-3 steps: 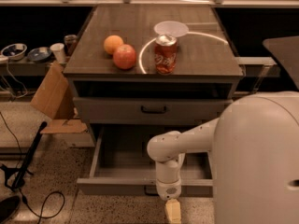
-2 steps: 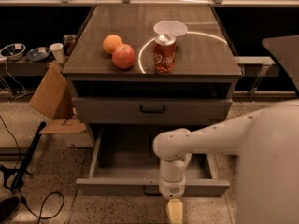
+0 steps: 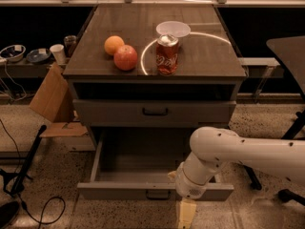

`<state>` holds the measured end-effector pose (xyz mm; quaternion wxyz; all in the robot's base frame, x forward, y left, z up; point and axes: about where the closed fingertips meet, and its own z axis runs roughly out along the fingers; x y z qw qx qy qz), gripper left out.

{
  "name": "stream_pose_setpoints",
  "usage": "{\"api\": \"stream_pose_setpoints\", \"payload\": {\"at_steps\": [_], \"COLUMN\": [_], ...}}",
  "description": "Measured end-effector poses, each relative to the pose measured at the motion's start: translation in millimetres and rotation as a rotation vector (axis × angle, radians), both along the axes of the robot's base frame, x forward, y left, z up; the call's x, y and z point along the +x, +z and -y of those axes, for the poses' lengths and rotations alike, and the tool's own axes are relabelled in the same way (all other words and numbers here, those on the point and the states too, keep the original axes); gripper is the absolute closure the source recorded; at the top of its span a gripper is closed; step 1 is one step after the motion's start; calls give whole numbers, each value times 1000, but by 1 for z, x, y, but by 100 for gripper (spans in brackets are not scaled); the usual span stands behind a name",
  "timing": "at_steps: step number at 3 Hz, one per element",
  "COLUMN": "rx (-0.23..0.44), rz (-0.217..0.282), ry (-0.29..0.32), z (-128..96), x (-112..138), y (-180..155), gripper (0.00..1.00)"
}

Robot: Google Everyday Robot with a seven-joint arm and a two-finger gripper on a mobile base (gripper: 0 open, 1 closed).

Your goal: Open middle drawer

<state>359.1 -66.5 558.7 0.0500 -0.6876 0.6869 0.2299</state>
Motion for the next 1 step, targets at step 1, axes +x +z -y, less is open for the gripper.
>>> {"api": "stream_pose_setpoints", "payload": {"at_steps": [1], "rx": [0], "rz": [0], "ry": [0], "z": [0], "x": [0], "y": [0], "gripper": [0]}}
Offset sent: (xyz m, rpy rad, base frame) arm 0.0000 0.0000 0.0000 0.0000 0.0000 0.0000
